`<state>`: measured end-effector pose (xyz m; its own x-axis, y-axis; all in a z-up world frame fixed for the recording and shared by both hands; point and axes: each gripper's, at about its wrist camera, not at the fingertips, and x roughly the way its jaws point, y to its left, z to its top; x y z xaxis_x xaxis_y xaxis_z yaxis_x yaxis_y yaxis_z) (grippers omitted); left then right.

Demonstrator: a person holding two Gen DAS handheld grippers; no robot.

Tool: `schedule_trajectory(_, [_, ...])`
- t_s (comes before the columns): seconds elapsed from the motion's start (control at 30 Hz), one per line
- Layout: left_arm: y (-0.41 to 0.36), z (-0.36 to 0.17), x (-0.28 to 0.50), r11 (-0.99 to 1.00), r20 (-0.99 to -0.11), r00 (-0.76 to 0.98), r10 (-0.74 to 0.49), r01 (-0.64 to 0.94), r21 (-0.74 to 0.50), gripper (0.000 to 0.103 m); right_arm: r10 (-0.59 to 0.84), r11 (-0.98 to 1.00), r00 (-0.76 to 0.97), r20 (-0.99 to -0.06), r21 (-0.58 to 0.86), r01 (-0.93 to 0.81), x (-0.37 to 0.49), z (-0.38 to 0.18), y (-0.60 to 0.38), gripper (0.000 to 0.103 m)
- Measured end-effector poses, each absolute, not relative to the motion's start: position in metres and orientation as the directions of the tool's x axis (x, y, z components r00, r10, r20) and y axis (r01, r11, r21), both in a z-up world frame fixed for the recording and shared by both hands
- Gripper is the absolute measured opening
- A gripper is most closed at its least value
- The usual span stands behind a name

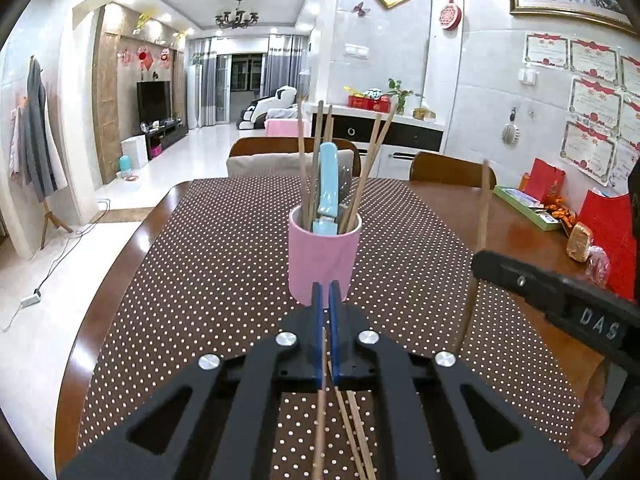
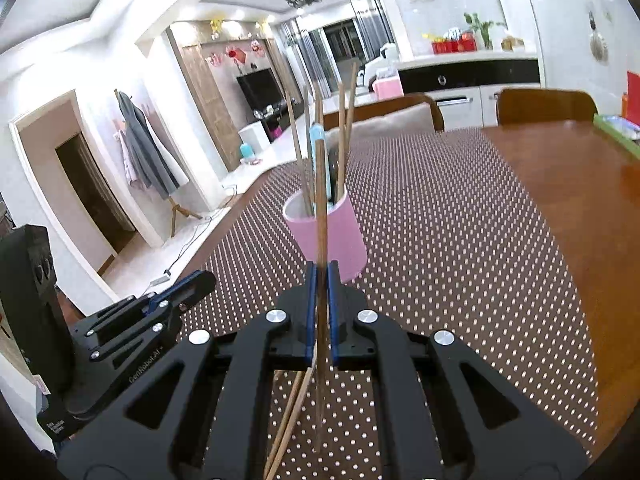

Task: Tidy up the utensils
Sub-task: 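Lift both chopsticks and lower them into the pink cup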

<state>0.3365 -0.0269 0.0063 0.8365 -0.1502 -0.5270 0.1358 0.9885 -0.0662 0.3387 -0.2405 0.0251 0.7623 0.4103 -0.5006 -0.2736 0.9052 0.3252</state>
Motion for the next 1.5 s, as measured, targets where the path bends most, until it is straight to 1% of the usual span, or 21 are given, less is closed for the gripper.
schedule_trajectory(0.07, [-0.029,0.003,0.340,0.987,-0.543,0.825,-0.154,0.149,-0.054,0.003,0.411,0.905,0.764,-0.497,0.327,-0.273,0.338,0.031,-0.238,0.006])
schedule_trajectory(0.1, [-0.029,-0.003,0.344,0.984,-0.567,0.806,-0.168,0.169,-0.052,0.005,0.409,0.905,0.765,-0.498,0.328,-0.270,0.338,0.031,-0.239,0.006])
schedule_trajectory(0.13, [-0.028,-0.010,0.349,0.984,-0.586,0.793,-0.169,0.174,-0.049,0.009,0.407,0.906,0.764,-0.501,0.326,-0.269,0.340,0.032,-0.239,0.006])
schedule_trajectory(0.17, [-0.029,-0.020,0.354,0.983,-0.623,0.765,-0.163,0.178,-0.038,0.016,0.404,0.907,0.763,-0.504,0.325,-0.266,0.342,0.032,-0.241,0.006])
schedule_trajectory(0.2, [-0.030,-0.033,0.359,0.984,-0.649,0.745,-0.155,0.176,-0.033,0.035,0.399,0.910,0.764,-0.507,0.325,-0.260,0.343,0.031,-0.242,0.006])
schedule_trajectory(0.23, [-0.029,-0.043,0.362,0.985,-0.674,0.723,-0.149,0.172,-0.034,0.042,0.398,0.910,0.763,-0.509,0.325,-0.258,0.344,0.030,-0.243,0.006])
schedule_trajectory(0.43, [-0.033,-0.094,0.384,0.987,-0.793,0.603,-0.087,0.160,0.014,0.042,0.394,0.911,0.754,-0.526,0.335,-0.242,0.353,0.025,-0.248,0.006])
schedule_trajectory(0.57, [-0.037,-0.109,0.396,0.987,-0.827,0.558,-0.074,0.162,0.021,0.043,0.392,0.910,0.744,-0.541,0.345,-0.229,0.364,0.021,-0.251,0.006])
schedule_trajectory(0.63, [-0.040,-0.112,0.402,0.985,-0.818,0.573,-0.049,0.164,0.055,0.045,0.395,0.908,0.739,-0.546,0.352,-0.226,0.368,0.019,-0.252,0.006])
schedule_trajectory(0.7, [-0.039,-0.110,0.406,0.985,-0.823,0.564,-0.060,0.166,0.042,0.043,0.393,0.909,0.737,-0.550,0.352,-0.223,0.370,0.017,-0.253,0.006])
schedule_trajectory(0.73, [-0.038,-0.110,0.408,0.986,-0.824,0.563,-0.061,0.164,0.039,0.032,0.392,0.910,0.737,-0.551,0.351,-0.222,0.371,0.016,-0.253,0.006])
schedule_trajectory(0.77, [-0.037,-0.109,0.411,0.986,-0.823,0.566,-0.054,0.161,0.046,0.023,0.393,0.909,0.736,-0.552,0.352,-0.221,0.373,0.016,-0.254,0.006])
schedule_trajectory(0.8, [-0.036,-0.109,0.413,0.987,-0.822,0.568,-0.041,0.152,0.055,0.009,0.395,0.908,0.734,-0.552,0.355,-0.221,0.374,0.016,-0.254,0.006])
schedule_trajectory(0.97, [-0.024,-0.106,0.420,0.992,-0.826,0.561,-0.056,0.122,0.015,0.006,0.401,0.906,0.737,-0.544,0.357,-0.230,0.373,0.019,-0.252,0.006])
schedule_trajectory(1.13, [-0.018,-0.086,0.420,0.991,-0.792,0.607,-0.064,0.132,0.021,0.006,0.400,0.907,0.751,-0.525,0.347,-0.241,0.369,0.028,-0.249,0.006])
schedule_trajectory(1.33, [-0.018,-0.038,0.417,0.993,-0.693,0.717,-0.075,0.118,0.015,0.006,0.399,0.907,0.776,-0.489,0.337,-0.254,0.369,0.042,-0.250,0.006])
schedule_trajectory(1.5, [-0.023,-0.002,0.415,0.990,-0.595,0.794,-0.128,0.140,-0.027,0.006,0.395,0.910,0.792,-0.466,0.316,-0.267,0.371,0.054,-0.245,0.006])
